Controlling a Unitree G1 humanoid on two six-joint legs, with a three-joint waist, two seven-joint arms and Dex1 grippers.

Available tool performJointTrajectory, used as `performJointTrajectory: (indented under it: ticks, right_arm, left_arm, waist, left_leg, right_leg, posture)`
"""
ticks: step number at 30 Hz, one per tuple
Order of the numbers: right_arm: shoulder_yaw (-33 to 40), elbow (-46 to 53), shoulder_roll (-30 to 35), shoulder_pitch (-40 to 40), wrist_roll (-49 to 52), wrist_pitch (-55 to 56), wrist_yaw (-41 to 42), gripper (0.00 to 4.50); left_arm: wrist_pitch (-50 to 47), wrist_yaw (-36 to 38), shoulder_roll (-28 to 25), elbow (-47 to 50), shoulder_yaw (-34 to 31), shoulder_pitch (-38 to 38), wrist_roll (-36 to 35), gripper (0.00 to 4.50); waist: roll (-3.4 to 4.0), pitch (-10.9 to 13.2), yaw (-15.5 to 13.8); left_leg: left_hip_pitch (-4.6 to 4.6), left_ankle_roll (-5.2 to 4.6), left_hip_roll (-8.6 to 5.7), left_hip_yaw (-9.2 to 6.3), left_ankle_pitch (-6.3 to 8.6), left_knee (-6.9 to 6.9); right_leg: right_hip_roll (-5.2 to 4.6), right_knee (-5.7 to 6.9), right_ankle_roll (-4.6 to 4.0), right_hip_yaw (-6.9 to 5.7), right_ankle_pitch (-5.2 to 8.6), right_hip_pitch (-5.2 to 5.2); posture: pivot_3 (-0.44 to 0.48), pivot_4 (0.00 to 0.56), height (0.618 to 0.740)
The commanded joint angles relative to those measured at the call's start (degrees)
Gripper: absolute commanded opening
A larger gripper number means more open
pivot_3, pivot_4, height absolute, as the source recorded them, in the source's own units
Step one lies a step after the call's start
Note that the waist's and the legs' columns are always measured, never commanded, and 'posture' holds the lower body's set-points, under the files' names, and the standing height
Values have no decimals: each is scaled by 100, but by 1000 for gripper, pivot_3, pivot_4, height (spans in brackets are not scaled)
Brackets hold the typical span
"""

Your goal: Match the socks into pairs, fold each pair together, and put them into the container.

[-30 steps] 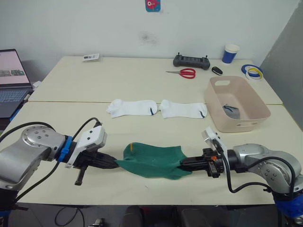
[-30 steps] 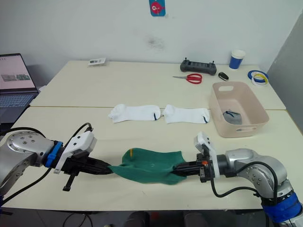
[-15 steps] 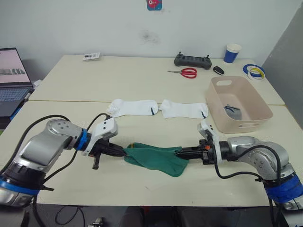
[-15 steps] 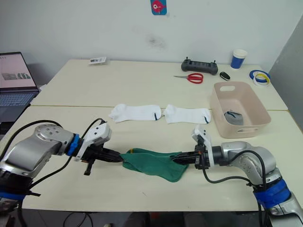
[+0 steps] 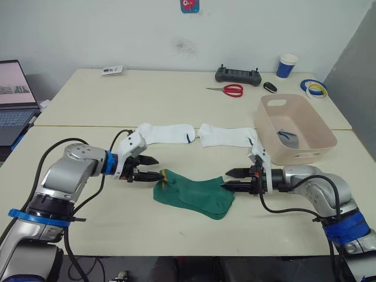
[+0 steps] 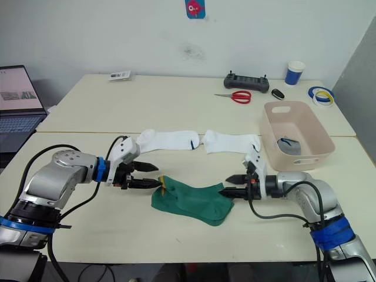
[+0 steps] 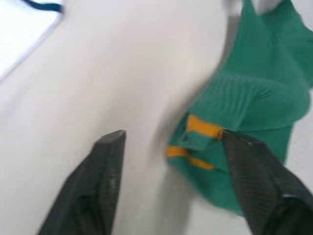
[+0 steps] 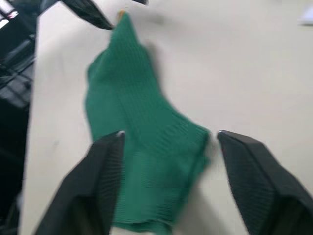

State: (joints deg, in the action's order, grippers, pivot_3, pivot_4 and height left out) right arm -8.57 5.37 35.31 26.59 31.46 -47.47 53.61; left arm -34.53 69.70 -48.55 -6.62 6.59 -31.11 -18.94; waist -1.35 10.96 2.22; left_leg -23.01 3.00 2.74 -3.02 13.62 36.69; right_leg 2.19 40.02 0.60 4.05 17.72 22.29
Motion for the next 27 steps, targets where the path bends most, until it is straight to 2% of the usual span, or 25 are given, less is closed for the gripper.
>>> performJointTrajectory:
  ticks: [1, 10, 13, 20, 24, 27]
  right_arm:
    - [287, 34, -34, 136, -51, 232, -96, 3565]
    - [264, 527, 369, -232, -231, 626, 263, 3565]
    - [246, 641, 367, -350, -266, 705, 222, 3565]
    - [37, 632, 280, -440, -417, 894, 298, 3565]
    - [-70, 584, 235, -332, -478, 1001, 401, 3565]
    - [-213, 384, 133, -255, -691, 1116, 317, 3565]
  left_arm:
    - [108, -186, 107, 110, -400, 119, -168, 4481]
    - [-92, -116, -83, 1289, -926, 1204, -688, 4481]
    - [127, -219, -156, 1603, -1002, 1533, -608, 4481]
    - [596, -713, 291, 1492, -724, 1502, -299, 4481]
    - [775, -600, 376, 1152, -522, 1344, -152, 4481]
    - [903, -402, 304, 958, -384, 1298, -62, 3588]
  waist:
    - [0, 0, 2]
    - [0, 0, -1]
    - [0, 0, -2]
    - [0, 0, -12]
    - [0, 0, -14]
    - [0, 0, -7]
  left_leg:
    - [0, 0, 0, 0, 0, 0]
    - [0, 0, 1, -4, 0, -2]
    - [4, 0, 2, -4, 1, -3]
    - [7, 0, -3, 0, 0, 3]
    - [6, 1, -5, 5, 0, 10]
    - [6, 0, -4, 6, 0, 9]
  right_leg:
    - [0, 0, 0, 0, 0, 0]
    - [-4, 1, -7, -1, -4, 0]
    - [-14, 0, -1, 0, 0, -4]
    - [-15, 0, 6, 1, -5, -9]
    - [-11, 0, 10, 3, -7, -9]
    - [-10, 0, 11, 5, -7, -8]
  posture:
    - [0, 150, 740]
    - [0, 150, 740]
    - [0, 150, 740]
    - [0, 150, 740]
    - [0, 150, 740]
    - [0, 150, 740]
